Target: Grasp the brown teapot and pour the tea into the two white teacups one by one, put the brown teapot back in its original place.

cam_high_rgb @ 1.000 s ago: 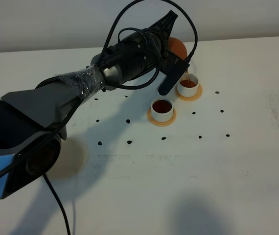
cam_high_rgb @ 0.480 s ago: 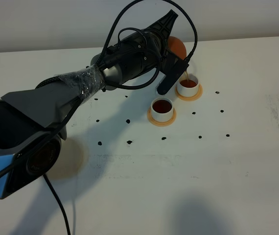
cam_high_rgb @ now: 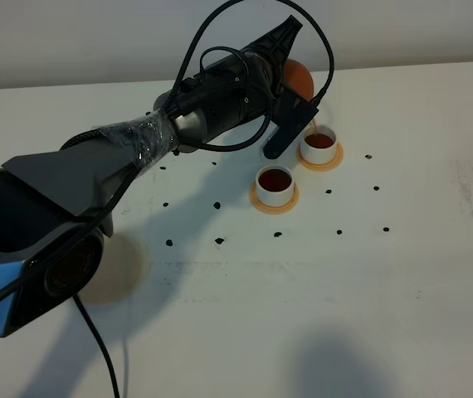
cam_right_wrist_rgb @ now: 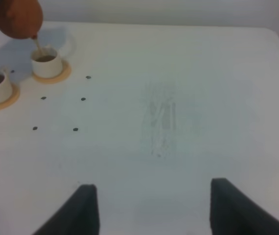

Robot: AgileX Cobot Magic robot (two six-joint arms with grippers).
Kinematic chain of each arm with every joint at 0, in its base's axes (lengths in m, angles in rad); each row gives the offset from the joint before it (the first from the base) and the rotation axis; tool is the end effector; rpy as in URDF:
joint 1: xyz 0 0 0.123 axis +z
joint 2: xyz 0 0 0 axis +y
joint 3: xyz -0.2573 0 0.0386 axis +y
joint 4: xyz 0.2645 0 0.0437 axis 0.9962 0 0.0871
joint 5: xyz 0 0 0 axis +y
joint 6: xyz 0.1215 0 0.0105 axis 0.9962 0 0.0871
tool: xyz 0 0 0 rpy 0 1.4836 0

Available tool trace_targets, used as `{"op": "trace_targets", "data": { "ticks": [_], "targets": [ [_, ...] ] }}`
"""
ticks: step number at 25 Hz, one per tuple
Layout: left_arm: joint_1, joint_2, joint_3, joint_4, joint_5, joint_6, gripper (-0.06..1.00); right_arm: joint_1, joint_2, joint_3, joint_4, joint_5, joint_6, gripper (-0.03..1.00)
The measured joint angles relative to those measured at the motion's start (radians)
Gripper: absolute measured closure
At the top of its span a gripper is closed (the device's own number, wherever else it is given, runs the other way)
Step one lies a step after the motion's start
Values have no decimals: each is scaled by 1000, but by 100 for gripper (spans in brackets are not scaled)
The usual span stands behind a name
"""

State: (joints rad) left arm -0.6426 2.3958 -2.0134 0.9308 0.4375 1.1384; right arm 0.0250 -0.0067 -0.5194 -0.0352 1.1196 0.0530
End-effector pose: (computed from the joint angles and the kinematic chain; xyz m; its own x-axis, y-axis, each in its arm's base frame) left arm 0.4840 -0.3105 0.1494 0.4882 0.6922 0.5316 0.2419 -0.6926 0.6796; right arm 0.0559 -0.0025 0.2713 -0.4841 0.0255 -0.8746 0.0209 0.9996 0.0176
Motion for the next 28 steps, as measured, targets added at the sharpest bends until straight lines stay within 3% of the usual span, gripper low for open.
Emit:
{"op": "trace_targets", "data": {
  "ticks": [28],
  "targets": [
    [0, 0, 0, 11, -9, 0, 83, 0, 0, 0, 0, 0, 0, 48]
  ]
}}
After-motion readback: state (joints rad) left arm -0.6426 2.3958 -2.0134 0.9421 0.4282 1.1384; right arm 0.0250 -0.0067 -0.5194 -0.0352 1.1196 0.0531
